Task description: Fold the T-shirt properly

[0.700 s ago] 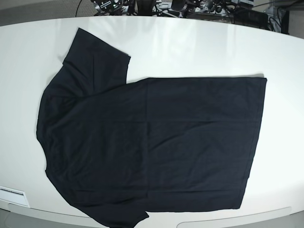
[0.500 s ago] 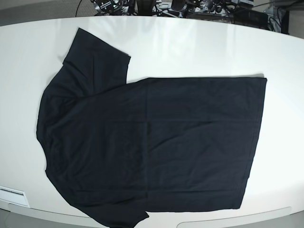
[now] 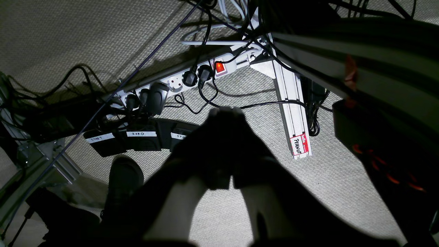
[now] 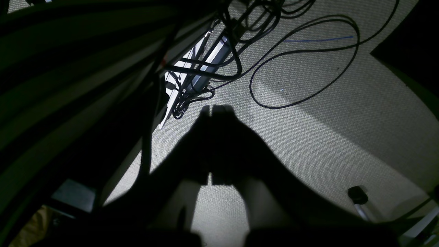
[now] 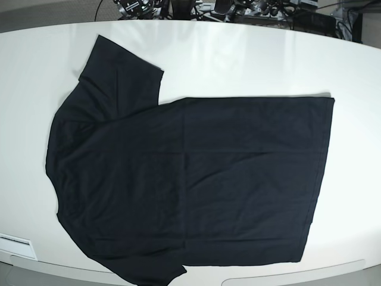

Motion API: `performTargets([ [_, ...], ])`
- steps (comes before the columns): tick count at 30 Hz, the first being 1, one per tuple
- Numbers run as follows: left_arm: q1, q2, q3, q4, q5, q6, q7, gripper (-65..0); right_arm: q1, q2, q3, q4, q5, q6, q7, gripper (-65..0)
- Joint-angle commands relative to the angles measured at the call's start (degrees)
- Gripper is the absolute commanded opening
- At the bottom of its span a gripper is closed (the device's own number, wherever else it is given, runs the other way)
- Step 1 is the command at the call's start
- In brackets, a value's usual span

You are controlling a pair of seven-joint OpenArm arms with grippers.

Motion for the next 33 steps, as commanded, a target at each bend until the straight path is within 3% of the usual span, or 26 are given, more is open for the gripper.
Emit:
performTargets([
  [1, 0.04, 0.00, 0.11, 0.35, 0.20, -0.48, -0.37, -65.0, -0.02, -0.15, -0.09, 0.44, 0.20, 0.59, 0.22, -65.0],
  [14, 0.02, 0.00, 0.11, 0.35, 0.20, -0.50, -0.37, -65.0, -0.02, -0.15, -0.09, 0.42, 0.17, 0.61, -0.74, -65.0],
  [20, 0.46, -0.50, 0.11, 0.37, 3.82, -1.40, 4.15, -65.0, -1.44, 0.11, -0.09, 0.55, 0.13, 0.09, -8.48, -65.0],
  [24, 3.23, -2.86, 0.11, 2.73, 4.00, -5.44, 4.55, -65.0, -7.65, 2.34, -0.09, 5.77, 0.17, -0.02, -7.56, -65.0],
  [29, 9.99, -7.45, 0.11, 11.78, 3.41, -5.64, 5.33, -65.0, -17.92, 6.56, -0.09, 19.02, 1.14, 0.15, -7.26, -65.0],
  [33, 17.53, -12.48, 0.11, 24.11, 0.09, -5.66, 7.43, -65.0, -27.41, 10.93, -0.09, 32.59, 5.38, 1.46, -7.48, -65.0],
])
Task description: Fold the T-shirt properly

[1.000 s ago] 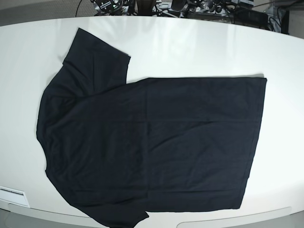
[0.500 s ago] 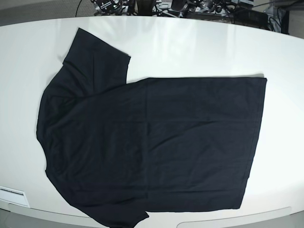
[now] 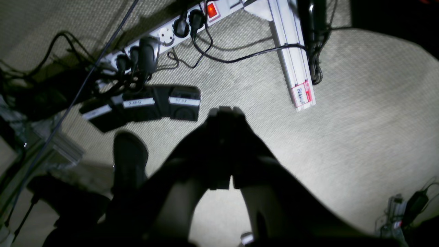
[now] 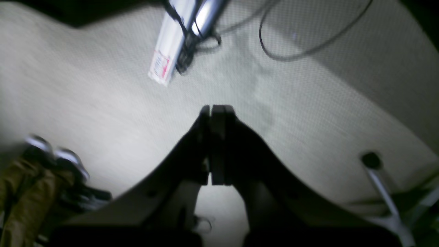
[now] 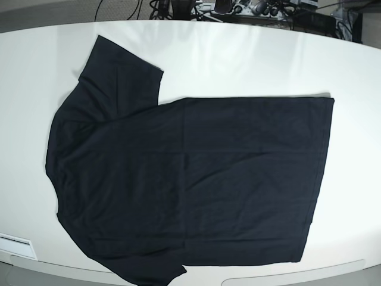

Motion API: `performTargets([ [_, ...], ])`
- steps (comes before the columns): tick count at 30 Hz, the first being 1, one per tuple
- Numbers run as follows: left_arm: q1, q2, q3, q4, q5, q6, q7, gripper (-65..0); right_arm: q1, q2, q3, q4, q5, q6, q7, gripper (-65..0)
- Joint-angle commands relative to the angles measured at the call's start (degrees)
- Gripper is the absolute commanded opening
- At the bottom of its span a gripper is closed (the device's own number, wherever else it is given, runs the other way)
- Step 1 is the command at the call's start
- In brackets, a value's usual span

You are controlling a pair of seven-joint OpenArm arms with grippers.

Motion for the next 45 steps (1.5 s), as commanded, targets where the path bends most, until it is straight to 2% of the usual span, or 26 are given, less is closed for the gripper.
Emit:
performTargets([
  [1, 2.71, -1.68, 0.00, 3.56, -0.76, -0.11, -0.11, -65.0, -3.43, 1.55, -0.04, 3.32, 0.79, 0.07, -0.22, -65.0],
  [4, 9.11, -6.54, 0.00, 14.82, -0.98, -0.07, -0.11, -65.0, -10.45, 4.70, 1.05, 14.62, 2.89, -3.69, -1.42, -65.0],
  [5, 11.21, -8.26, -0.02, 18.45, -0.96, -0.02, -0.11, -65.0, -12.72, 5.38, 1.95, 18.40, 2.91, -3.93, -2.23, -65.0],
  [10, 21.73, -16.63, -0.81, 35.36, 0.42, 4.13, 0.11, -65.0, -24.13, 6.14, 9.73, 36.48, 2.91, -2.12, -2.80, -65.0],
  [14, 29.55, -20.98, -6.51, 46.64, 4.44, 5.75, 1.03, -65.0, -31.74, 6.14, 16.85, 48.48, 2.97, 0.28, -3.50, -65.0],
  [17, 34.29, -22.73, -12.66, 54.58, 5.05, 5.70, 4.90, -65.0, -36.63, 6.14, 21.57, 55.67, 7.02, 1.36, -5.05, -65.0],
  [19, 37.40, -23.34, -16.72, 59.54, 5.07, 5.66, 6.64, -65.0, -38.93, 6.12, 24.74, 59.49, 9.79, 3.58, -5.88, -65.0],
  [22, 41.48, -23.32, -22.99, 66.42, 5.05, 4.72, 6.95, -65.0, -38.93, 6.12, 28.81, 64.35, 12.61, 6.54, -6.25, -65.0],
  [24, 43.15, -23.30, -26.69, 70.71, 5.07, 4.48, 6.97, -65.0, -38.93, 5.88, 31.08, 67.25, 14.05, 8.15, -9.40, -65.0],
  [28, 44.04, -23.32, -32.04, 77.90, 5.07, 4.39, 7.50, -65.0, -38.93, 5.64, 35.78, 72.54, 17.49, 9.18, -10.71, -65.0],
  [32, 43.80, -23.34, -35.36, 82.55, 5.11, 4.39, 7.34, -65.0, -38.93, 5.66, 40.44, 74.84, 17.90, 9.35, -10.36, -65.0],
  [34, 42.40, -23.32, -35.98, 83.25, 5.25, 3.02, 7.34, -65.0, -38.93, 5.66, 41.97, 74.84, 18.12, 10.45, -8.24, -65.0],
  [36, 39.19, -23.37, -35.93, 82.77, 5.31, -0.39, 7.37, -65.0, -38.25, 5.99, 42.25, 74.84, 19.82, 14.23, -5.62, -65.0],
  [39, 32.96, -24.61, -35.91, 80.37, 5.53, -4.50, 7.37, -65.0, -31.47, 6.01, 40.44, 74.84, 23.80, 19.08, -6.21, -65.0],
  [41, 28.96, -26.32, -35.89, 77.77, 6.67, -7.08, 7.08, -65.0, -27.32, 6.38, 37.75, 74.84, 23.67, 19.30, -6.21, -65.0],
  [45, 22.23, -30.95, -35.82, 70.47, 9.31, -12.09, 3.13, -65.0, -21.59, 8.00, 30.73, 74.84, 21.18, 16.68, -6.64, -65.0],
])
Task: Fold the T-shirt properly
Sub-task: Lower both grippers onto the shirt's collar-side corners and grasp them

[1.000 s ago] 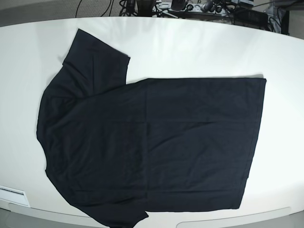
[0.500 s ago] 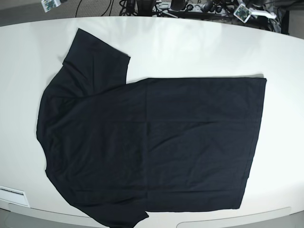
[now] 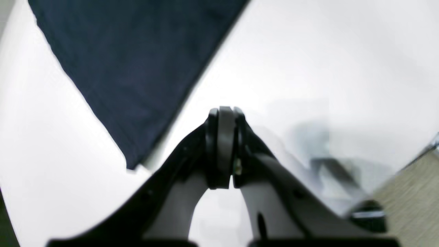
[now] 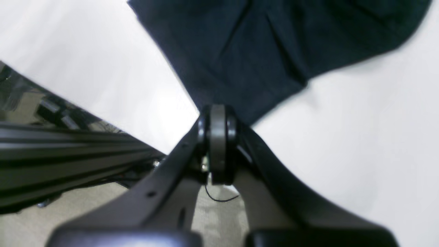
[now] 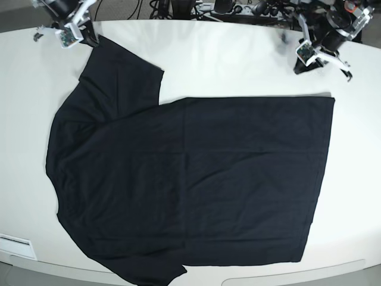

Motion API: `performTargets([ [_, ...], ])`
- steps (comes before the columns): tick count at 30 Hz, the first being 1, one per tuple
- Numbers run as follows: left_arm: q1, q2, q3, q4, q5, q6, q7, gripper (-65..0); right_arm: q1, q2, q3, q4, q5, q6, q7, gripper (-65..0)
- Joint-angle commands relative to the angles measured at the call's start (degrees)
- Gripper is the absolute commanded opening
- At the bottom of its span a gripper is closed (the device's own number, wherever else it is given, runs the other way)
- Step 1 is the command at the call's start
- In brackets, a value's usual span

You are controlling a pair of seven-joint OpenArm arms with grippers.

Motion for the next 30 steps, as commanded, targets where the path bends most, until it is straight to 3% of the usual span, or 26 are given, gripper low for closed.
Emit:
performTargets([
  [1, -1.29, -2.29, -0.17, -1.25, 1.03, -0.52, -1.53, -65.0, 0.31, 0.26, -1.31, 0.81, -1.22, -0.61, 1.51, -65.0],
  [6, -7.69, -12.24, 2.38, -11.19, 6.64, -7.41, -8.72, -65.0, 1.68, 0.24, -7.21, 0.81, -7.52, -2.80, 1.73, -65.0],
  [7, -8.92, -13.97, 3.15, -13.27, 7.32, -8.26, -11.41, -61.7, 1.68, 0.13, -7.78, 0.81, -7.89, -2.86, 1.70, -65.0],
  [11, -14.84, -19.12, 8.13, -20.70, 12.11, -10.97, -22.29, -30.1, 1.66, 0.11, -8.68, 0.81, -8.94, -3.45, 1.68, -65.0],
  [12, -16.72, -20.22, 10.49, -22.18, 13.60, -11.17, -23.39, -27.0, 1.68, 0.11, -8.68, 0.81, -8.96, -3.56, 1.68, -65.0],
  [14, -21.14, -22.12, 16.68, -24.85, 16.65, -11.02, -23.41, -27.1, 1.70, 0.11, -8.68, 0.81, -8.98, -3.61, 1.70, -65.0],
  [17, -28.87, -23.52, 27.34, -28.52, 20.46, -7.61, -23.28, -27.1, 1.70, 0.11, -8.68, 0.81, -8.96, -3.58, 1.73, -65.0],
  [25, -46.77, -21.16, 49.79, -33.66, 24.24, -7.19, -22.80, -29.0, 1.73, 0.11, -8.68, 0.81, -9.90, -3.58, 1.79, -65.0],
  [26, -48.09, -20.76, 51.34, -33.57, 24.04, -7.21, -21.70, -34.0, 1.73, 0.13, -8.68, 0.81, -11.56, -3.54, 2.25, -65.0],
  [28, -50.03, -19.98, 53.59, -33.42, 23.39, -7.17, -18.82, -53.2, 1.73, 0.15, -8.68, 0.81, -15.04, -3.58, 3.30, -65.0],
  [29, -50.69, -19.74, 54.45, -33.31, 22.56, -6.69, -17.79, -63.9, 1.73, 0.15, -8.68, 0.81, -15.93, -3.56, 3.30, -60.2],
  [30, -51.08, -19.63, 55.08, -33.07, 21.81, -5.79, -16.79, -65.0, 1.70, 0.15, -8.68, 0.81, -16.26, -3.56, 3.30, -52.1],
])
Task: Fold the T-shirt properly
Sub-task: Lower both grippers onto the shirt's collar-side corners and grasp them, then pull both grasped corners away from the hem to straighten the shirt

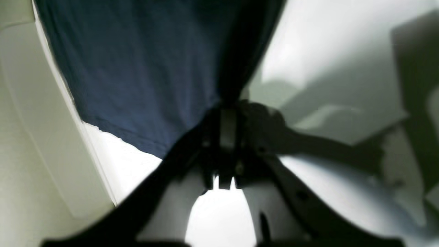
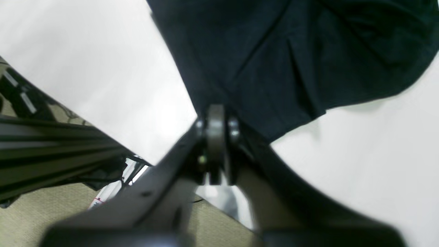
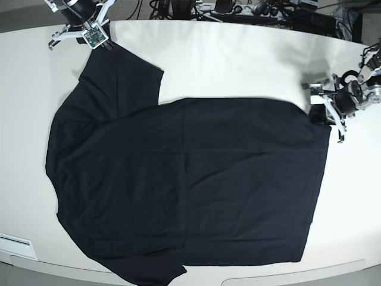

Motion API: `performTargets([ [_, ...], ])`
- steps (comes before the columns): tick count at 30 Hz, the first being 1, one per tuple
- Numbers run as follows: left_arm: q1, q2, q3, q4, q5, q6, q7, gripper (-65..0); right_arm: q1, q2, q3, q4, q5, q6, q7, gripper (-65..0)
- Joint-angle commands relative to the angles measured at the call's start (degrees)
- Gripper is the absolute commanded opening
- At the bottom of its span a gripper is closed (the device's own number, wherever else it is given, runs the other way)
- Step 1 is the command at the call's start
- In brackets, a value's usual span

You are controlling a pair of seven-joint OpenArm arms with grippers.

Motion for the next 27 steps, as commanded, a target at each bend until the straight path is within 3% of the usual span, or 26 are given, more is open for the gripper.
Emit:
performTargets([
  [1, 1.01, -0.26, 1.81, -0.24, 0.42, -4.92, 2.29, -65.0, -0.46, 0.37, 0.17, 0.81, 0.17, 0.07, 1.57, -43.4],
  [3, 1.03, -0.26, 1.97, 0.57, 0.11, -4.68, 2.71, -65.0, -0.33, 0.37, 0.17, 0.07, 0.20, 2.01, 2.27, -30.7],
  [4, 1.03, -0.28, 1.97, 0.83, 0.11, -4.70, 2.71, -65.0, -0.15, 0.37, 0.15, -0.59, 0.20, 3.08, 2.73, -28.2],
  [14, 1.03, -0.28, 1.97, 0.94, 0.11, -4.74, 2.69, -65.0, 9.81, 0.57, 0.15, -16.00, 0.15, 3.43, 3.21, -27.9],
  [21, 1.03, -0.28, 1.97, 0.94, 0.11, -4.79, 2.69, -65.0, 14.84, 2.64, 0.15, -22.71, 0.22, 3.69, 3.26, -28.0],
  [23, 1.03, -0.28, 1.97, 0.94, 0.11, -4.76, 2.69, -65.0, 15.43, 3.45, 0.15, -22.95, 0.20, 3.87, 3.41, -32.7],
  [27, 1.01, -0.28, 1.97, 1.07, -0.04, -4.70, 2.67, -65.0, 16.02, 4.63, 0.17, -22.77, 0.20, 2.82, 3.41, -65.0],
])
